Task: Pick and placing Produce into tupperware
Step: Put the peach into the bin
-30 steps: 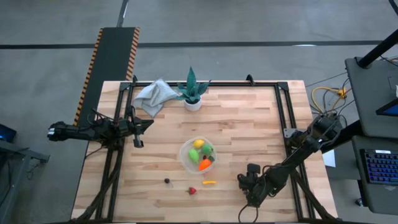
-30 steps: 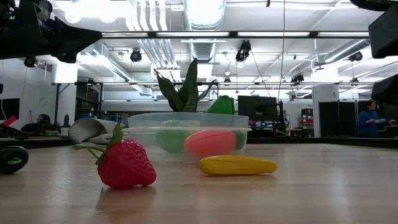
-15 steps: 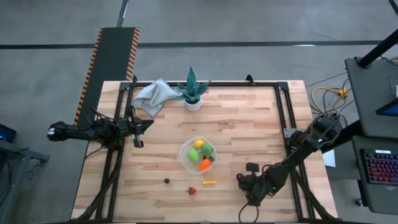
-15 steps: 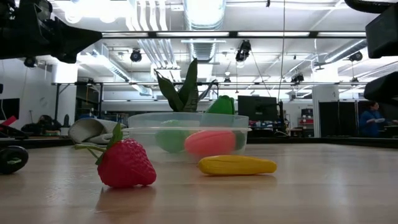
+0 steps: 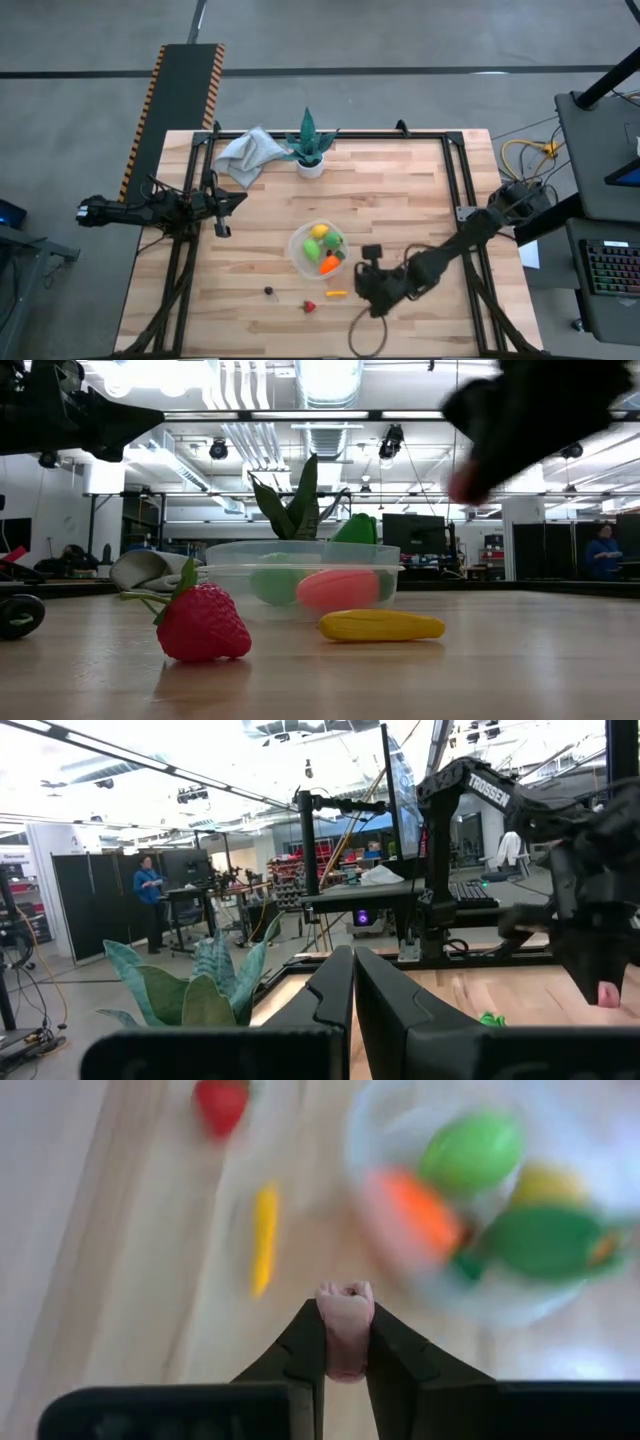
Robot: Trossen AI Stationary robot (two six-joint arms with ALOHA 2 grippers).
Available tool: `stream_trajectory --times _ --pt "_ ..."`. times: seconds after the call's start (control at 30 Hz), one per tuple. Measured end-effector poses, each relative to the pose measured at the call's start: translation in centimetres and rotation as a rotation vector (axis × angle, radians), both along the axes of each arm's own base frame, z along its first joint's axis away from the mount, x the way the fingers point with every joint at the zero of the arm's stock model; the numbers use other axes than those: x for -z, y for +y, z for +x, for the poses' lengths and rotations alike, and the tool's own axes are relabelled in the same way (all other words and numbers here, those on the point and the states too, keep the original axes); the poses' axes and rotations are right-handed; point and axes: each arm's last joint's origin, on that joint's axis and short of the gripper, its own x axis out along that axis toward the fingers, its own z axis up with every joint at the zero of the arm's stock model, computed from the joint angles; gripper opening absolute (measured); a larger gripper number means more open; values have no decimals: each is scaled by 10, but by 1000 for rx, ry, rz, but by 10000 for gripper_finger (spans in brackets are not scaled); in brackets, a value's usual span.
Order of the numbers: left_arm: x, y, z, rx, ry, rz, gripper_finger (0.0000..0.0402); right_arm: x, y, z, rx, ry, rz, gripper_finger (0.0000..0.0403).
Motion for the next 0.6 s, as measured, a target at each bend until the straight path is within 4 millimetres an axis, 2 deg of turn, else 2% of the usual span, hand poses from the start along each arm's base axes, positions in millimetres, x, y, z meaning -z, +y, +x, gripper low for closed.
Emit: stream_trajectory --times 0.1,0.23,0.4,0.6 --pt "0 0 0 0 0 0 0 -9 -11 18 -36 -56 -34 39" --pt "0 0 0 0 0 0 0 -10 -30 35 -63 -83 -57 39" --pt "0 0 0 1 0 0 0 -7 -55 47 -53 -113 -15 39" --pt "0 0 0 -1 0 5 0 -9 -65 55 -111 -163 13 39"
